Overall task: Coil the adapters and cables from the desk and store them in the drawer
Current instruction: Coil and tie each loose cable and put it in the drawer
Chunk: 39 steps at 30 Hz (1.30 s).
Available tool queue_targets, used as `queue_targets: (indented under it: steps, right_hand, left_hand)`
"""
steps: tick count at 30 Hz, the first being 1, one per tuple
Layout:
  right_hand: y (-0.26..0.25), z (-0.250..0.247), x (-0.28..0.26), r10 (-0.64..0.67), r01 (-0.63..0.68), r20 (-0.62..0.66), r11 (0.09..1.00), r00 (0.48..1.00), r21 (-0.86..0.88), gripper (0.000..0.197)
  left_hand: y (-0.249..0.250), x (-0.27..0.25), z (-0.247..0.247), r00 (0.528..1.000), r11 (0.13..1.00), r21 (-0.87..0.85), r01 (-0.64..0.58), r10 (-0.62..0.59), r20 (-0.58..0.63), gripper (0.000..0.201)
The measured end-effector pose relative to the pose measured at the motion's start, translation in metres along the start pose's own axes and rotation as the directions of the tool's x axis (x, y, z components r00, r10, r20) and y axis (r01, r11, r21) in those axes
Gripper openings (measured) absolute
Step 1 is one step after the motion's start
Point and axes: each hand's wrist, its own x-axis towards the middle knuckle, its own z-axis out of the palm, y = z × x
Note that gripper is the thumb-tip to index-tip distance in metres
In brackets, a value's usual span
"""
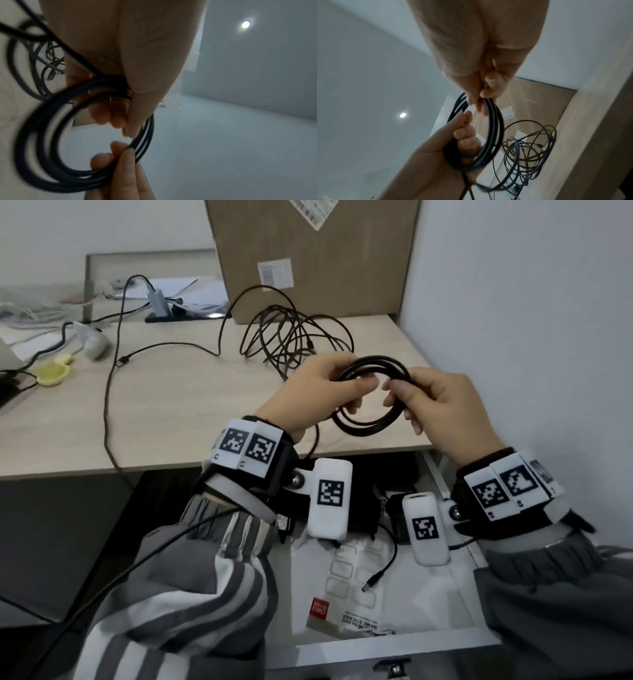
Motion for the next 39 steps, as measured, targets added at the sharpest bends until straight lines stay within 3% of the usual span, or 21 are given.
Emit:
queue_targets:
  steps: [2,4,7,9,14,18,23,26,30,32,34,36,39]
  right_hand:
    - [0.003,-0.002,0.002,0.089,-0.072,-0.121,0.987,0.989,0.142,0.017]
    - [0.004,-0.002,0.002,0.183,-0.124,-0.185,0.947,0.966,0.295,0.017]
    - [0.004,0.0,0.002,0.276,-0.149,-0.18,0.845,0.944,0.514,0.017]
    - [0.004,0.002,0.003,0.308,-0.16,-0.14,0.769,0.941,0.619,0.016]
    - [0.007,0.001,0.007,0.382,-0.193,-0.092,0.643,0.92,0.741,0.017]
    - [0.015,-0.003,0.01,0.44,-0.173,-0.116,0.563,0.89,0.808,0.016]
    - [0.022,-0.01,0.018,0.485,-0.105,-0.175,0.497,0.857,0.861,0.017]
    - [0.03,-0.026,0.023,0.549,-0.029,-0.236,0.43,0.802,0.903,0.016]
    - [0.038,-0.034,0.024,0.59,-0.048,-0.252,0.445,0.767,0.894,0.015]
    - [0.037,-0.029,0.024,0.591,-0.071,-0.249,0.464,0.767,0.883,0.015]
    - [0.035,-0.024,0.024,0.58,-0.068,-0.263,0.486,0.771,0.871,0.015]
    - [0.035,-0.021,0.024,0.578,-0.071,-0.266,0.494,0.772,0.867,0.016]
    - [0.036,-0.018,0.023,0.561,-0.104,-0.229,0.498,0.796,0.861,0.017]
  left_hand:
    - [-0.004,0.004,-0.001,0.999,1.0,-0.015,0.016,-0.017,-0.039,0.011]
    - [-0.011,0.007,0.001,0.999,0.999,0.02,0.03,-0.029,-0.026,0.029]
    - [-0.014,0.007,0.011,0.998,0.996,0.068,0.062,-0.063,0.016,0.046]
    - [-0.013,0.01,0.017,0.997,0.996,0.057,0.074,-0.075,-0.001,0.039]
    - [-0.01,0.014,0.018,1.0,1.0,0.001,-0.01,0.01,-0.018,0.021]
    - [-0.019,0.009,0.01,0.998,0.997,0.064,0.048,-0.045,-0.054,0.041]
    - [-0.025,0.008,-0.007,0.966,0.993,-0.111,0.037,-0.064,-0.251,0.043]
    - [-0.034,0.007,-0.019,0.894,0.987,-0.161,0.011,-0.082,-0.44,0.018]
    - [-0.052,0.011,-0.04,0.654,0.981,-0.193,0.006,-0.15,-0.741,0.008]
    - [-0.062,0.014,-0.048,0.541,0.979,-0.203,0.015,-0.179,-0.822,0.01]
    - [-0.068,0.016,-0.054,0.466,0.979,-0.205,0.009,-0.185,-0.865,0.012]
    - [-0.073,0.017,-0.056,0.441,0.981,-0.192,0.009,-0.176,-0.88,0.011]
    - [-0.076,0.018,-0.054,0.496,0.979,-0.179,0.094,-0.201,-0.845,0.017]
